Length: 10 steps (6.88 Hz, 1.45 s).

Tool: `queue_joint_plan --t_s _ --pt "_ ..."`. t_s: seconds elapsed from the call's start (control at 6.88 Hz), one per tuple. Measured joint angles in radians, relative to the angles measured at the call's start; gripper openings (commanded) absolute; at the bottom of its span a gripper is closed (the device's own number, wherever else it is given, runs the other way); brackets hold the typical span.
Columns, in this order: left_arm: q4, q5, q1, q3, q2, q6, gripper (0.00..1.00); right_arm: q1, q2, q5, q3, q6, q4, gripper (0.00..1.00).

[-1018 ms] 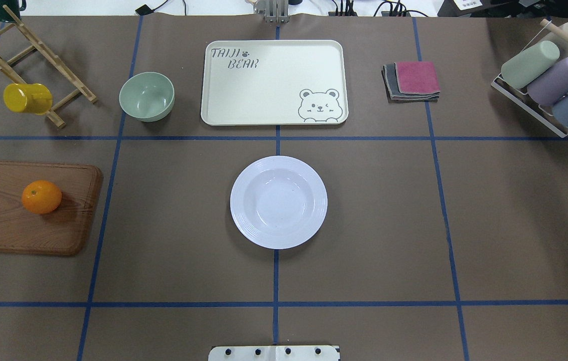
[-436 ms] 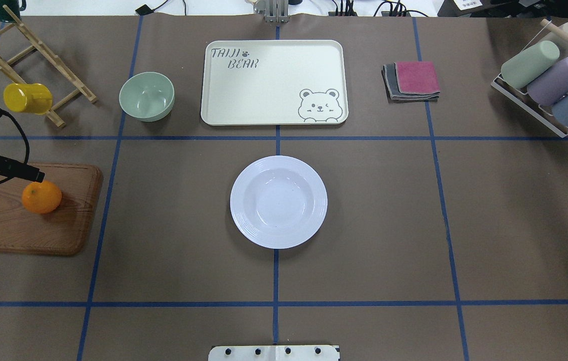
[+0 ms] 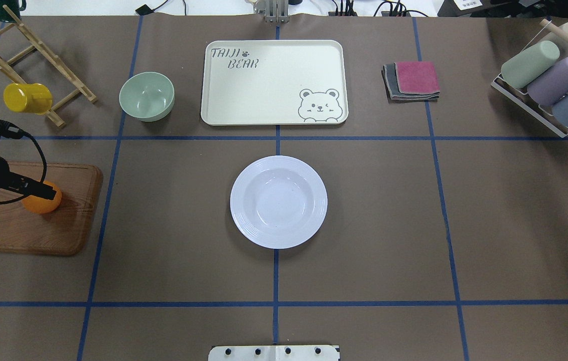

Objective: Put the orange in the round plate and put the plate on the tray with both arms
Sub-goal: 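Lower the left gripper onto the orange on the wooden board and grasp it, then carry the orange with the left gripper over the white plate and lower it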

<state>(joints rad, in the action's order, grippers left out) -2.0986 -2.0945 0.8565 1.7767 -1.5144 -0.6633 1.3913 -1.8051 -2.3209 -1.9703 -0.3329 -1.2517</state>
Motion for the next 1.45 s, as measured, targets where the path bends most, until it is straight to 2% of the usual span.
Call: queue_joint_plan --t_s 0.15,0.29,0.58,0.87,1.16,1.45 --pt "-0.007 0.011 -0.013 -0.018 -0.003 0.0 0.59 0.0 0.0 0.0 0.0 0.0 0.0 1.0" --pt "-0.023 0.016 -0.022 -0.029 -0.004 -0.001 0.01 0.0 0.0 0.0 0.001 0.0 0.0 1.0" --pt "-0.04 0.011 -0.026 -0.02 -0.015 -0.007 0.0 0.0 0.001 -0.001 0.001 -0.001 0.0 1.0" --pt "0.03 -0.025 -0.023 0.047 -0.084 -0.048 0.0 -0.002 0.015 -0.008 0.0 -0.021 0.0 1.0" --pt "0.262 -0.021 -0.034 0.065 -0.316 -0.206 0.0 -0.024 0.068 -0.013 0.0 -0.12 0.0 1.0" --pt "0.49 0.052 -0.133 0.046 -0.563 -0.362 0.0 -0.06 0.116 -0.009 0.0 -0.205 0.0 1.0"
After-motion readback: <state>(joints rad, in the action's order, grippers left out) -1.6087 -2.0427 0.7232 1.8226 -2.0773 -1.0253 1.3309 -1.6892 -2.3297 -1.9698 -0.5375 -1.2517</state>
